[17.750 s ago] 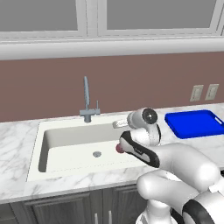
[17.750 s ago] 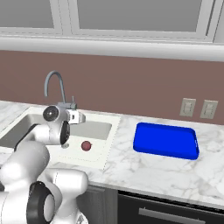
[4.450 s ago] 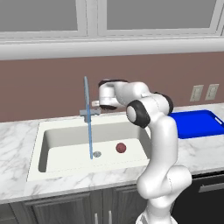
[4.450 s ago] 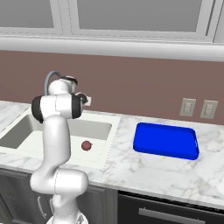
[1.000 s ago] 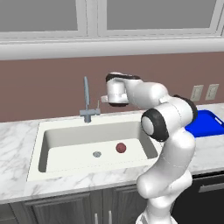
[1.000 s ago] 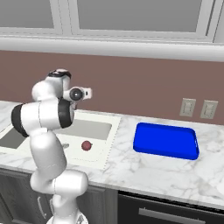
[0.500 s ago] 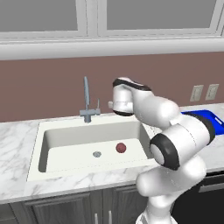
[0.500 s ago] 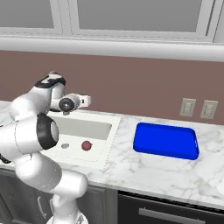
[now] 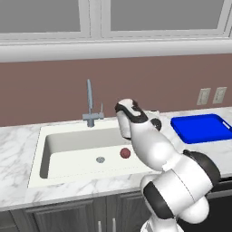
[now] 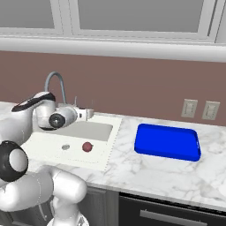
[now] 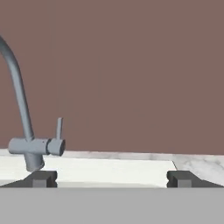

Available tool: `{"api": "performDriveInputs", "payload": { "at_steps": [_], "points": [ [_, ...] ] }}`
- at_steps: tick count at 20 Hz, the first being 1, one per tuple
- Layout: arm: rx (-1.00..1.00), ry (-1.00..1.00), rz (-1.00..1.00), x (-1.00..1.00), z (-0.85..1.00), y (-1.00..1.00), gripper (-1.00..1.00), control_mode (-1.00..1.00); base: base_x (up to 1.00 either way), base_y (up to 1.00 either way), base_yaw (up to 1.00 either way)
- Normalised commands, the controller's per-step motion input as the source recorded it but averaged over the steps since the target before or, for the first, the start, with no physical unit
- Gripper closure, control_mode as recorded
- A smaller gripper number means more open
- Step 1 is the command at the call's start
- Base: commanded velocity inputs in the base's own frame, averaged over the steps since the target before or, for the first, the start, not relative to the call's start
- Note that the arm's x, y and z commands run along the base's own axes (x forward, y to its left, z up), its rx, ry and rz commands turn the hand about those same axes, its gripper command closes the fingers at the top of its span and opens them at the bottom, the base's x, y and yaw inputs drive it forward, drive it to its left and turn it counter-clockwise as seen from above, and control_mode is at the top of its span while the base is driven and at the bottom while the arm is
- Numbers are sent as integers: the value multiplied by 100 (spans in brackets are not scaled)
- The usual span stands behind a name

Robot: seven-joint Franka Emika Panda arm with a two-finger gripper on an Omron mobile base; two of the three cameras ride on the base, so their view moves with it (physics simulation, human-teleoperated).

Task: Pick up all produce items and place them in the sink. Turn on the sink faucet to wash them. Then turn the sink off and put them in the tray.

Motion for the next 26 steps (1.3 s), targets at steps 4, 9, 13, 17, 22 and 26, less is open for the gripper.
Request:
{"api": "performDriveInputs", "payload": {
  "at_steps": [4, 9, 13, 17, 22, 26],
  "points": [
    [0, 41, -15, -35, 63, -30, -100, -100, 0, 0, 0],
    [0, 43, -11, -26, 56, -15, -100, -100, 0, 0, 0],
    [0, 27, -8, -26, 82, -13, -100, -100, 0, 0, 0],
    [0, 15, -4, -34, 100, -5, -100, -100, 0, 0, 0],
    [0, 17, -3, -41, 96, -4, -100, -100, 0, 0, 0],
    [5, 23, -4, -39, 92, -3, -100, -100, 0, 0, 0]
  ]
}}
